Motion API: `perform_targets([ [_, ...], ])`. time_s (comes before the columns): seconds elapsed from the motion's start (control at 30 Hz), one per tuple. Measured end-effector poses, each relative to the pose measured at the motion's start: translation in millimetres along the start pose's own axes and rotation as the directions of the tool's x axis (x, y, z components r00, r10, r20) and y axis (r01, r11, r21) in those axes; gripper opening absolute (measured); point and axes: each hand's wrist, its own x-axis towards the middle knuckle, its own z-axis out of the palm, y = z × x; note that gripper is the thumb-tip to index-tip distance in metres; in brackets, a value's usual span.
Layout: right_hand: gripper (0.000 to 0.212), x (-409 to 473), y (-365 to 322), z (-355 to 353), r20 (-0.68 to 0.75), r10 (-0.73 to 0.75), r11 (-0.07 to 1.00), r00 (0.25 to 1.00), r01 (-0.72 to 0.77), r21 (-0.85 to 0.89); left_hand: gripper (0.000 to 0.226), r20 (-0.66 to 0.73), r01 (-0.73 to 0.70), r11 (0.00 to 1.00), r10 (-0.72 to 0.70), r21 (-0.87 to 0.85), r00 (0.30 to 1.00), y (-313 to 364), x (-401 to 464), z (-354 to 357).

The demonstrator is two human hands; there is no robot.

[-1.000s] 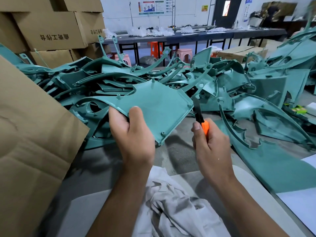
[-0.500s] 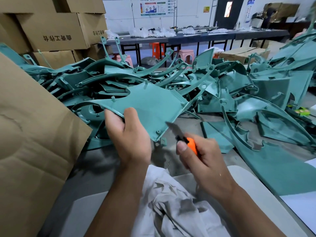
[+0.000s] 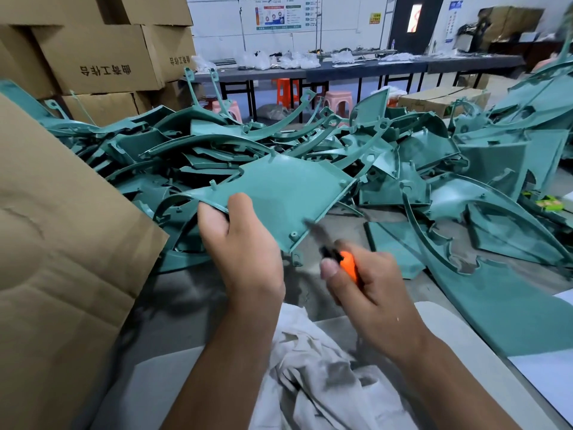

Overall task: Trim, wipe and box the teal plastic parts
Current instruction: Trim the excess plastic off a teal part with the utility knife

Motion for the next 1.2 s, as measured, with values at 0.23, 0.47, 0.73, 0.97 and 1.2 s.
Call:
perform_targets([
  [0.23,0.034,-1,-7,3,-0.119,0.065,0.992,0.991,-0.050,0.120,0.008,0.004,0.043,0.999,-0.043,0.033,0.999,3,0,0],
  [0.47,0.039,7,6,-7,-0.361,0.366,0.913,0.858,-0.256,0.318,0.017,-0.044,0.188,0.981,-0.186,0.050,0.982,5,-14,11],
  [0.73,0.042,10,15,-11,-0.349,0.362,0.931,0.865,-0.317,0.180,0.019,-0.104,0.305,0.940,-0.292,0.156,0.951,3,-17,11],
  [0.97,0.039,8,17,-9,-0.341,0.311,0.950,0.887,-0.303,0.078,0.017,-0.123,0.328,0.926,-0.309,0.185,0.943,4,-14,8],
  [1.2,0.038,5,10,-1,-0.285,0.243,0.970,0.927,-0.241,0.042,0.018,-0.149,0.346,0.925,-0.324,0.155,0.934,6,-11,7],
])
